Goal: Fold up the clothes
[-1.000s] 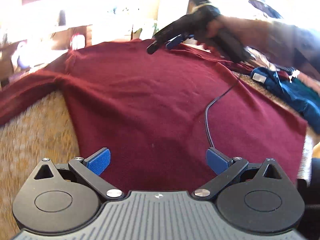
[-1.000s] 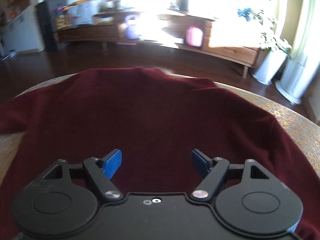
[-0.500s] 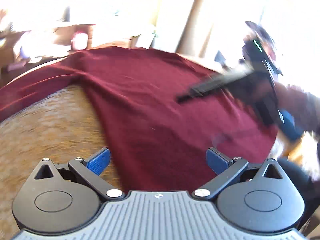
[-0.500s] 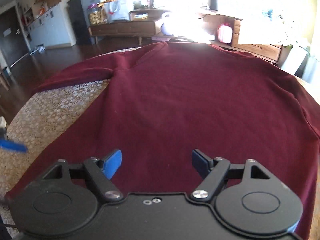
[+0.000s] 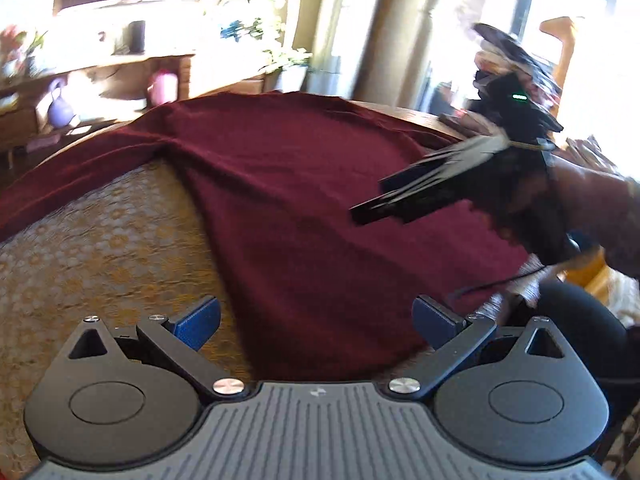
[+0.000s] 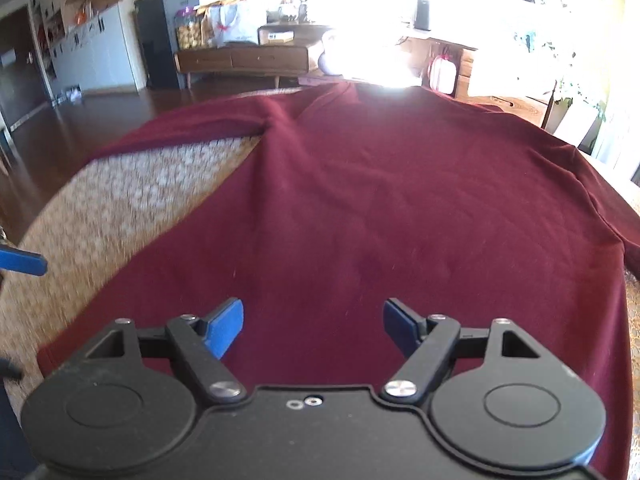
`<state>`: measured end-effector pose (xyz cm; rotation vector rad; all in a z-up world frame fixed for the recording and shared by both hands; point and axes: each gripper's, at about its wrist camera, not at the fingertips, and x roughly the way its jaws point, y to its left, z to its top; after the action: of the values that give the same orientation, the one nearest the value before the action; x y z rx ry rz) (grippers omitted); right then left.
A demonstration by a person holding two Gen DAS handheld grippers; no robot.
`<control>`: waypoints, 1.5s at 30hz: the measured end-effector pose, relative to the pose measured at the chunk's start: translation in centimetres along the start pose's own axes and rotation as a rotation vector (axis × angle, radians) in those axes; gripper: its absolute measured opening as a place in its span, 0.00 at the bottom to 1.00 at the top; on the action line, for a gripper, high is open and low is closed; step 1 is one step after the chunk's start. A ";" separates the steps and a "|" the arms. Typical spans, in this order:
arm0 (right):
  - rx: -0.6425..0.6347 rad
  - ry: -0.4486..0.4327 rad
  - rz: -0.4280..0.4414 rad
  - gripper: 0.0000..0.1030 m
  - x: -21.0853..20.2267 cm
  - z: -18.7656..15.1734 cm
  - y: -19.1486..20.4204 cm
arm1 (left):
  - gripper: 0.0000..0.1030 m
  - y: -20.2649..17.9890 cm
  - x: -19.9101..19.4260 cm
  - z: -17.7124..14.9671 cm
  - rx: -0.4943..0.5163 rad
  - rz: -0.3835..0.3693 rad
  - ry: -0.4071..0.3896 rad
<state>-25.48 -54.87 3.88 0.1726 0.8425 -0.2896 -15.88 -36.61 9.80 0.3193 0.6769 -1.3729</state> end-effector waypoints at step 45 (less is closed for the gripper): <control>-0.279 -0.154 0.076 1.00 5.9 11.4 12.3 | 1.00 17.2 -4.8 0.5 -0.180 0.453 -0.010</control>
<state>-9.74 -47.29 7.30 -0.0780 0.7134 -0.1104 0.61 -29.80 10.15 0.2996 0.6656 -0.8762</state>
